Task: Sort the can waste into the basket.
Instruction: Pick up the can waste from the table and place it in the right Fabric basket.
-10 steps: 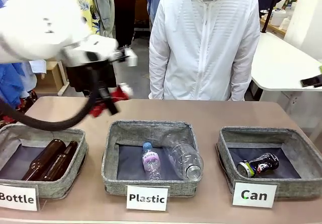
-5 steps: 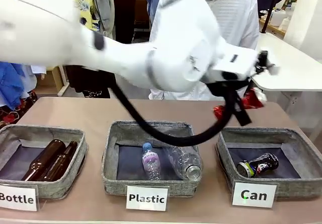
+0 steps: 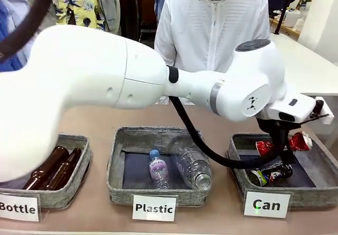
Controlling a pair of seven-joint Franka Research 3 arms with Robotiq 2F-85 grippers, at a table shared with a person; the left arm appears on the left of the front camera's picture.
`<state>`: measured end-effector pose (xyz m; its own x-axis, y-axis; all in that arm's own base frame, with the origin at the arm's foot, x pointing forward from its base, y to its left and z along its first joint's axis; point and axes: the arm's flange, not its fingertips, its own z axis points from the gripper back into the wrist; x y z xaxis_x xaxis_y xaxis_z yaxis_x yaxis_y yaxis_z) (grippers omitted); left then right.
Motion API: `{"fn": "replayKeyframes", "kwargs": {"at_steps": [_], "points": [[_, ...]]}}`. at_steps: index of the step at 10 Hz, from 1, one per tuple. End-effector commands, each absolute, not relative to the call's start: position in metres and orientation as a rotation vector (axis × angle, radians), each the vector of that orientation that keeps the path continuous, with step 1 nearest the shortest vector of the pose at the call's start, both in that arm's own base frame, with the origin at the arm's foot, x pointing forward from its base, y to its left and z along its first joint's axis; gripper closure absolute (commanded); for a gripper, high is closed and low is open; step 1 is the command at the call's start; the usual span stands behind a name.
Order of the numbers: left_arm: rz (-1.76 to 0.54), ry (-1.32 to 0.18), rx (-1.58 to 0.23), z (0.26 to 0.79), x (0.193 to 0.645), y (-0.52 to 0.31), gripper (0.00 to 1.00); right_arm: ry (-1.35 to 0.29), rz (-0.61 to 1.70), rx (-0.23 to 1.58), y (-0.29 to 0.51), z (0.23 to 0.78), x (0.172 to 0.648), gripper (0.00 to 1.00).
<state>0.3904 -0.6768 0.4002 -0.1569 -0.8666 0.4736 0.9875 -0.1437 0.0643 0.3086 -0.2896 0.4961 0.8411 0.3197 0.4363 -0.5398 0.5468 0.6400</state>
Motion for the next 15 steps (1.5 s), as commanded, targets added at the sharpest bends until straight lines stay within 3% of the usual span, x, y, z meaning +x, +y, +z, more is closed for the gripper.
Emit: {"fn": "replayKeyframes", "kwargs": {"at_steps": [1, 2, 3, 5, 6, 8, 11, 15], "points": [[-1.682, -0.415, -0.332, 0.423, 0.407, -0.681, 0.43, -0.271, 0.498, 0.865, -0.291, 0.504, 0.312, 0.00], [-1.666, -0.431, -0.338, 0.424, 0.406, -0.680, 0.41, -0.271, 0.498, 0.865, -0.291, 0.504, 0.312, 0.00], [-1.663, -0.428, -0.345, 0.425, 0.407, -0.678, 0.00, -0.271, 0.498, 0.865, -0.291, 0.504, 0.312, 0.00], [-1.669, -0.446, -0.317, 0.429, 0.407, -0.672, 0.00, -0.271, 0.498, 0.865, -0.291, 0.504, 0.312, 0.00], [-1.664, -0.465, -0.314, 0.433, 0.404, -0.666, 0.16, -0.271, 0.498, 0.865, -0.291, 0.504, 0.312, 0.00], [-1.668, -0.465, -0.339, 0.444, 0.403, -0.642, 0.00, -0.271, 0.498, 0.865, -0.291, 0.504, 0.312, 0.00], [-1.608, -0.413, -0.375, 0.484, 0.410, -0.550, 0.00, -0.275, 0.520, 0.857, -0.291, 0.498, 0.311, 0.00], [-1.269, -0.397, -0.479, 0.533, 0.424, -0.322, 0.00, -0.341, 0.683, 1.098, -0.110, 0.496, 0.428, 0.00]]}}
